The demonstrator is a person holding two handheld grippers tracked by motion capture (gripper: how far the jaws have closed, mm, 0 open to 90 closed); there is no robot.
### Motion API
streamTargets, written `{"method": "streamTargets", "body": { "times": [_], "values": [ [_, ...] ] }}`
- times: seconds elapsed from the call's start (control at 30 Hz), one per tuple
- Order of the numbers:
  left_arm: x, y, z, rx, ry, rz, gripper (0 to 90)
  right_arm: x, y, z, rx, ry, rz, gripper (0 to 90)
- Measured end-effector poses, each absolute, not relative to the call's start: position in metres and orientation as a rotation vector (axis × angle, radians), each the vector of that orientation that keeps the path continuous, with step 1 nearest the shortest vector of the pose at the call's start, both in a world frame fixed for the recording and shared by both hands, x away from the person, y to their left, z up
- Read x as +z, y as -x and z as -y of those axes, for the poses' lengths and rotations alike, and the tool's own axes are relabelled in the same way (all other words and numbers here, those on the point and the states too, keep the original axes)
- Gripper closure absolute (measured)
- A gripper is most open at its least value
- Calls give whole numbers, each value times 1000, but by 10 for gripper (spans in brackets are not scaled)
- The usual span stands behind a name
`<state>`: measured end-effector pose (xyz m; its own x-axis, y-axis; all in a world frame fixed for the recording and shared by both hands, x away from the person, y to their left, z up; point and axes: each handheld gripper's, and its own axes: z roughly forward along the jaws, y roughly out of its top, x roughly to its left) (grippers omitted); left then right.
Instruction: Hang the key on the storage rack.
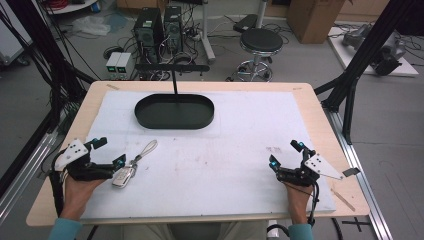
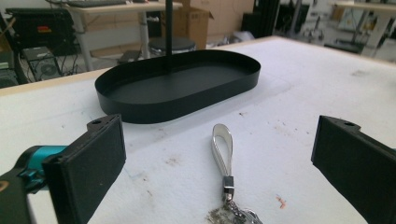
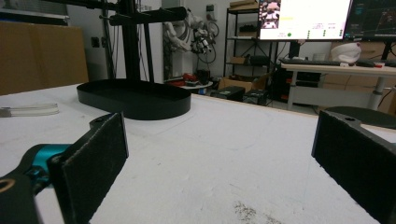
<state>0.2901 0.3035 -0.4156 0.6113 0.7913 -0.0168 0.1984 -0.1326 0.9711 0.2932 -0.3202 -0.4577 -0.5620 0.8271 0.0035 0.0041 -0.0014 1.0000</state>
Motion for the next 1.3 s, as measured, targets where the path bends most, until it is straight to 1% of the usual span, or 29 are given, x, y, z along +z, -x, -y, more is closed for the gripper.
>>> {"method": "streamTargets", "body": {
  "times": [0.17, 0.27, 0.37, 0.63, 0.93, 1.0, 1.07, 1.1, 1.3],
  "values": [
    [-395, -301, -301, 613, -1794, -851, 35, -458, -293, 320, 1636, -871, -1633, 30],
    [-386, -307, -297, 583, -1849, -858, 35, -458, -293, 320, 1636, -872, -1634, 30],
    [-379, -315, -294, 584, -1886, -869, 35, -458, -293, 320, 1636, -870, -1633, 30],
    [-371, -340, -280, 551, -2101, -892, 35, -458, -294, 320, 1639, -871, -1631, 30],
    [-370, -353, -264, 494, -2274, -895, 35, -458, -294, 321, 1639, -873, -1626, 30],
    [-371, -356, -261, 469, -2310, -886, 51, -458, -294, 321, 1639, -871, -1626, 30],
    [-372, -358, -257, 461, -2341, -895, 145, -458, -293, 321, 1641, -877, -1629, 30],
    [-373, -360, -255, 456, -2357, -899, 165, -458, -293, 321, 1639, -873, -1629, 30],
    [-378, -368, -245, 407, -2433, -884, 169, -458, -293, 321, 1639, -865, -1626, 30]
  ]
}}
